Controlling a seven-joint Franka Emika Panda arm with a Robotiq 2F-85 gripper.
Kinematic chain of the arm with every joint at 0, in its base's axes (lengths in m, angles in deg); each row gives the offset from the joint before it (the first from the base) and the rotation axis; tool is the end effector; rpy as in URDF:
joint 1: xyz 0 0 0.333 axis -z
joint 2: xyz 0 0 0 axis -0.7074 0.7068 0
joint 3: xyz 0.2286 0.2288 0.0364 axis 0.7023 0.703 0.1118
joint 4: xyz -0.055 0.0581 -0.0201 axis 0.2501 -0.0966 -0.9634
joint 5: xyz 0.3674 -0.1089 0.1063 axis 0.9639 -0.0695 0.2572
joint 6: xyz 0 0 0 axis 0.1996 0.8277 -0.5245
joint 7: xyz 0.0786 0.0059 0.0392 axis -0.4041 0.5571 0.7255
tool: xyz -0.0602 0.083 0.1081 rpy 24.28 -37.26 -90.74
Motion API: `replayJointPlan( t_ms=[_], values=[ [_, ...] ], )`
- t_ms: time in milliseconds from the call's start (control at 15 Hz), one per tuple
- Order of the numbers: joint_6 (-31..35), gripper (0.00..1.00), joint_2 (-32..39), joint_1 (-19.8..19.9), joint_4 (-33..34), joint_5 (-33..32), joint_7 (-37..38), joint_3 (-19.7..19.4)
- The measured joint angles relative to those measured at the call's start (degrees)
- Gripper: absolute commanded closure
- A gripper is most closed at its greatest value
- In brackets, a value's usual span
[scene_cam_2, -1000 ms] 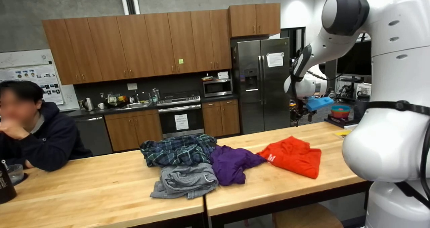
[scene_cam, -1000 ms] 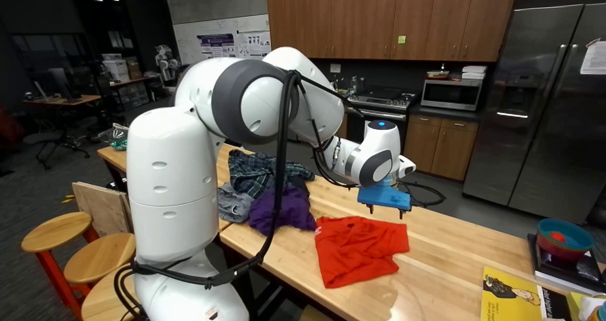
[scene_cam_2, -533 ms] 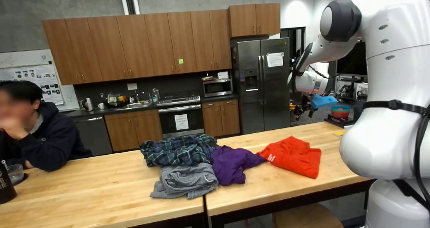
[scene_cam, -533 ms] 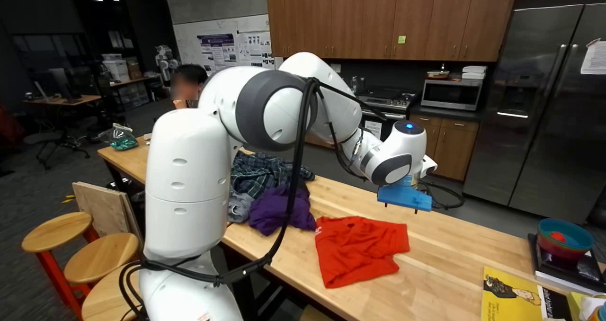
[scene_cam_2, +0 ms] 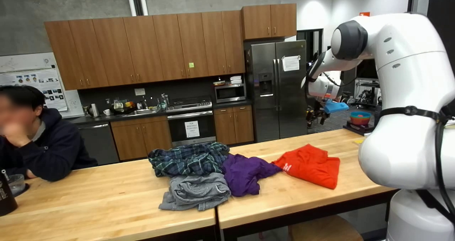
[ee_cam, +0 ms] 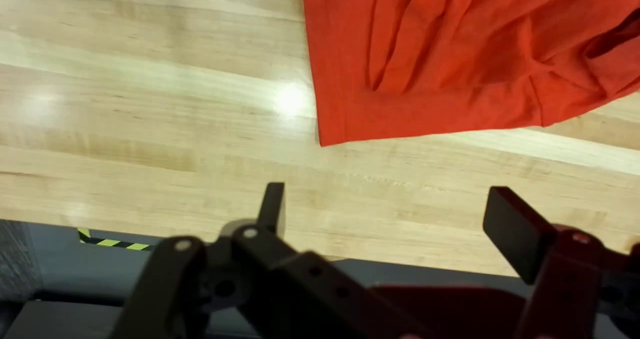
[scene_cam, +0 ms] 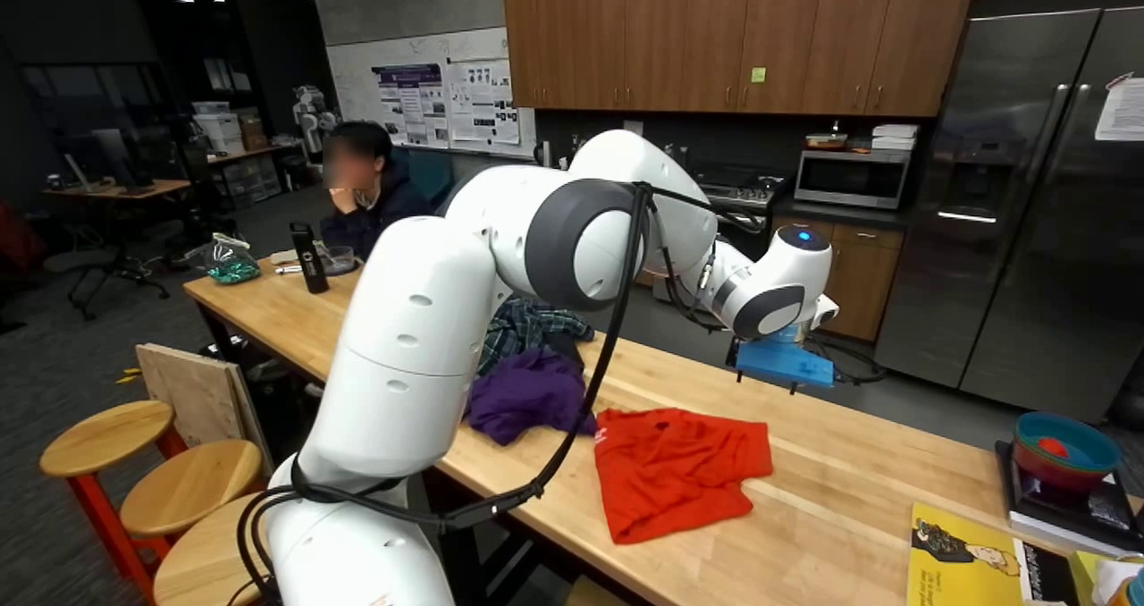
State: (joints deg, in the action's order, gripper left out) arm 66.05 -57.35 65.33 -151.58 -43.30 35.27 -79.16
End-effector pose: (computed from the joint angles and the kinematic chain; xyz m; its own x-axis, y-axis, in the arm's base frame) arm 0.6386 -0.2690 0.2848 0.9485 0.1036 0.2994 0.1157 -0.9930 -0.0230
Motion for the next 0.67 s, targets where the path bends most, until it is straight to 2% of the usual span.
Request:
replayJointPlan(
  t_ms=[667],
  values=[
    [-6.6,0.00,12.9,0.2,11.2,-1.5,0.6,2.8]
  ],
)
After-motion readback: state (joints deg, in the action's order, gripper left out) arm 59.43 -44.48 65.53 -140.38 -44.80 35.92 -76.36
